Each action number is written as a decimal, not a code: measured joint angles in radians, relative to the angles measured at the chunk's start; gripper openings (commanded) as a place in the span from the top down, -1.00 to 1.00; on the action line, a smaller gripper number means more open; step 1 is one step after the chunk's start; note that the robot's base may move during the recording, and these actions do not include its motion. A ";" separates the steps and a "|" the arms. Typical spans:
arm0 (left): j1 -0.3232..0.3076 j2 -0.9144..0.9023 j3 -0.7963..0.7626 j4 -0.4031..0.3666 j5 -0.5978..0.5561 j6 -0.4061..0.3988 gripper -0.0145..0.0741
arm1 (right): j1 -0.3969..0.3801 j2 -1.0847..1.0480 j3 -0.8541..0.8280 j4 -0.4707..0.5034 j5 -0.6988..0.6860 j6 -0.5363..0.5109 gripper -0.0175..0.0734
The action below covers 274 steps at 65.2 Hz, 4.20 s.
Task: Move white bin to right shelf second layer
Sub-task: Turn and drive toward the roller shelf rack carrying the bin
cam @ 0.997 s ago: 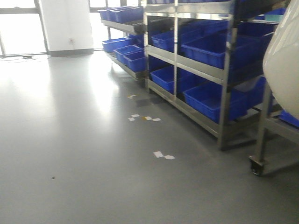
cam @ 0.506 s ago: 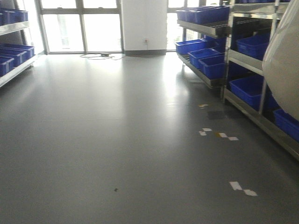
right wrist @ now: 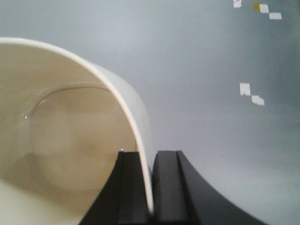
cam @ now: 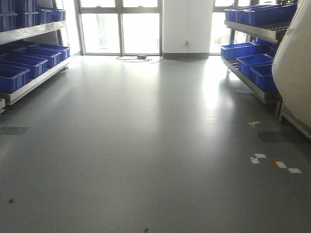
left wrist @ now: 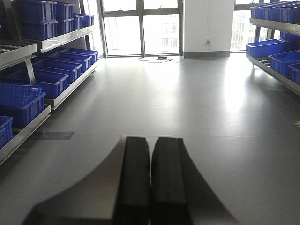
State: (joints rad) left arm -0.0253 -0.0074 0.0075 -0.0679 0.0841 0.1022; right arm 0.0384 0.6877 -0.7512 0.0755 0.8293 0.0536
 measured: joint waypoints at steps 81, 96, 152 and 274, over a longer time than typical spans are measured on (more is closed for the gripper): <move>0.000 0.000 0.000 0.000 0.000 0.000 0.48 | 0.000 0.000 0.000 0.000 0.000 0.000 0.47; 0.000 0.000 0.000 0.000 0.000 0.000 0.48 | 0.000 0.000 0.000 0.000 0.000 0.000 0.47; 0.000 0.000 0.000 0.000 0.000 0.000 0.48 | 0.000 0.000 0.000 0.000 0.000 0.000 0.47; 0.000 0.000 0.000 0.000 0.000 0.000 0.48 | 0.000 0.000 0.000 0.001 0.000 0.000 0.47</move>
State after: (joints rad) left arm -0.0253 -0.0074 0.0075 -0.0679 0.0841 0.1022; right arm 0.0384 0.6877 -0.7512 0.0762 0.8293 0.0536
